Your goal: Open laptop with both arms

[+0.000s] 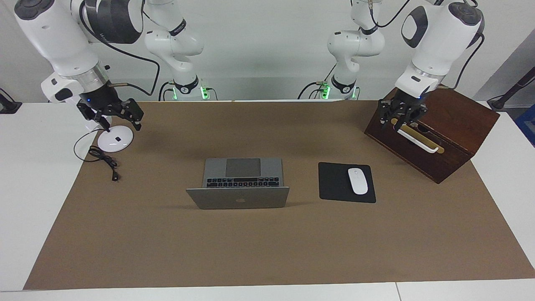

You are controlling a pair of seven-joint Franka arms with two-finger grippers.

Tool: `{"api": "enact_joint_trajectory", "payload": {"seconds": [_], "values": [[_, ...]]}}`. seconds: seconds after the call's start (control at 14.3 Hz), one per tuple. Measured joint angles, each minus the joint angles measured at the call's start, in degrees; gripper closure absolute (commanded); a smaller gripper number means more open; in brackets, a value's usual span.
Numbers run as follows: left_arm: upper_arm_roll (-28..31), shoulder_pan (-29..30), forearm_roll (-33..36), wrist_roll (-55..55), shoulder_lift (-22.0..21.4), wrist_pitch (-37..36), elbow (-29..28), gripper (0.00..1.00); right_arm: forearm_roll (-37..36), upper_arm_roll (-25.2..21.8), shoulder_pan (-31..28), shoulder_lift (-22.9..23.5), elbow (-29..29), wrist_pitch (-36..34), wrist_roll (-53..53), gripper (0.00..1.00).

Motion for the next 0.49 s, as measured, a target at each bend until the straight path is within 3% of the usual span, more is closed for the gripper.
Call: {"api": "enact_joint_trajectory", "payload": {"seconds": [0.49], "values": [[0.0,5.6,0.6,0.0,-0.3,0.1,0.1,0.0,0.0,0.0,0.0,0.0,0.0,-0.9,0.0,0.0]]}}
